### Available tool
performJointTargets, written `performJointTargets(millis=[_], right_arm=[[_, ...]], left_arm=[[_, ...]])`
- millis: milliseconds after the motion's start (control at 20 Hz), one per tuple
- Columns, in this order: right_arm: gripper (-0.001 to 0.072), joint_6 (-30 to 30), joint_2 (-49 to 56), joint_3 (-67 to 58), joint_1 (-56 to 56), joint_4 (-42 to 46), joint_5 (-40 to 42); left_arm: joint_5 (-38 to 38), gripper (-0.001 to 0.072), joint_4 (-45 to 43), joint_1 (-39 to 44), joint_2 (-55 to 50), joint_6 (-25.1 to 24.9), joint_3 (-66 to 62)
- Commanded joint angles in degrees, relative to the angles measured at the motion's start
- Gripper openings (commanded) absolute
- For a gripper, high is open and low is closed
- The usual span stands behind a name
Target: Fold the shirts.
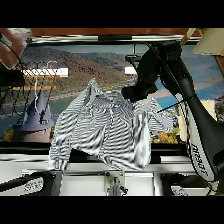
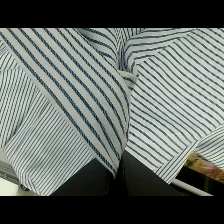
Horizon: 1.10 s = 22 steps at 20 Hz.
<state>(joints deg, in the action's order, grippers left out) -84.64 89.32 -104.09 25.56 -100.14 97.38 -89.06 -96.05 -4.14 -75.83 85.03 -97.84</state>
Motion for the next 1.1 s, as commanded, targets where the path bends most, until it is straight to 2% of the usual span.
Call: performJointTargets(millis=[0, 300, 550, 650, 900, 1050], right_arm=[[0.0081, -0.1, 0.0, -0.1, 0.0, 0.0, 0.8], [0.0081, 1.5, 0.0, -0.1, 0.0, 0.0, 3.4], [0.0081, 4.5, 0.0, -0.1, 0.0, 0.0, 4.1], [0.0081, 5.3, 0.0, -0.1, 0.0, 0.0, 4.0], [0.0081, 6.6, 0.0, -0.1, 0.0, -0.1, 3.6], [0.0081, 6.7, 0.0, -0.1, 0.0, -0.1, 3.6]], left_arm=[[4.3, 0.0541, 5.1, -5.2, -0.4, 0.0, 9.0], [16.4, 0.0541, 6.8, -5.8, -0.7, -0.7, 20.0], [17.1, 0.0540, 6.8, -10.8, -3.5, -2.6, 20.1], [17.5, 0.0540, 9.7, -12.3, -5.8, -5.7, 20.1], [17.6, 0.0542, 13.2, -12.2, -11.1, -9.6, 20.1], [18.1, 0.0542, 13.1, -12.4, -12.0, -9.7, 20.1]])
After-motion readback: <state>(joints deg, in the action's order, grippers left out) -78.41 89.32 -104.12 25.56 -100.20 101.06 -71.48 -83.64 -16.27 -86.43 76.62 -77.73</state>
